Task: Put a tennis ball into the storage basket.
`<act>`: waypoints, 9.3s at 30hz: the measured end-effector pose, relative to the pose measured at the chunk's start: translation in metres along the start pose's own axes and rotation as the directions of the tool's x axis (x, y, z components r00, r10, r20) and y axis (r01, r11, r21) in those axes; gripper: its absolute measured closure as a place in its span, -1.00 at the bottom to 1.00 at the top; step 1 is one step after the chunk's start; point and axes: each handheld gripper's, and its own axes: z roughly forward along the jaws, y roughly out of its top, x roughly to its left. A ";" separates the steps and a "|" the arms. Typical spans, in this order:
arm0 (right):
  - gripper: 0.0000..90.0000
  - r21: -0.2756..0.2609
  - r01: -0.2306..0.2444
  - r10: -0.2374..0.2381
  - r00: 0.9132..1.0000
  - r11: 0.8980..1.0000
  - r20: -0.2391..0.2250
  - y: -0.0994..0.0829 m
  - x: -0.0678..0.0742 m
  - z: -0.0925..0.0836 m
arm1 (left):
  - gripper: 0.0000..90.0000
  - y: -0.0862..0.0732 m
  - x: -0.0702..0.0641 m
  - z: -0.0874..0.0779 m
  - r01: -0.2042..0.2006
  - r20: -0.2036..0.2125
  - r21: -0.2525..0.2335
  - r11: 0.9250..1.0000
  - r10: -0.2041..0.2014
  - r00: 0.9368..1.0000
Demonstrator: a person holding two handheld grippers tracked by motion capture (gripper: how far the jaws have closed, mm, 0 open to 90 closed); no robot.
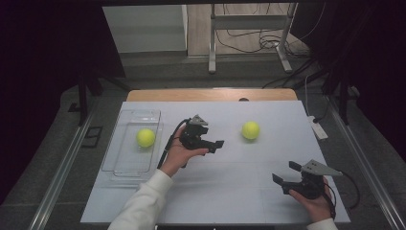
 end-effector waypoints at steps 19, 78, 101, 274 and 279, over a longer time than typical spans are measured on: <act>-0.69 -0.001 -0.003 0.003 1.000 1.000 -0.004 0.000 0.000 0.001 | -0.65 0.016 -0.005 0.021 -0.008 0.020 0.026 1.000 0.008 1.000; -0.68 0.001 -0.007 0.007 1.000 1.000 -0.001 -0.001 -0.001 0.002 | -0.68 0.039 -0.013 0.075 -0.014 0.069 0.079 0.997 0.008 0.998; -0.68 -0.002 -0.009 0.009 1.000 1.000 -0.002 -0.001 -0.002 0.001 | -0.67 0.048 -0.013 0.094 -0.017 0.073 0.095 0.995 0.010 0.997; -0.68 -0.003 -0.005 0.005 1.000 1.000 -0.006 0.000 -0.003 0.003 | -0.39 0.047 -0.009 0.095 -0.046 0.078 0.095 0.994 0.038 0.996; -0.68 -0.001 0.000 0.000 1.000 1.000 -0.002 0.000 -0.002 0.004 | -0.39 0.046 -0.012 0.087 -0.052 0.085 0.077 0.996 0.046 0.995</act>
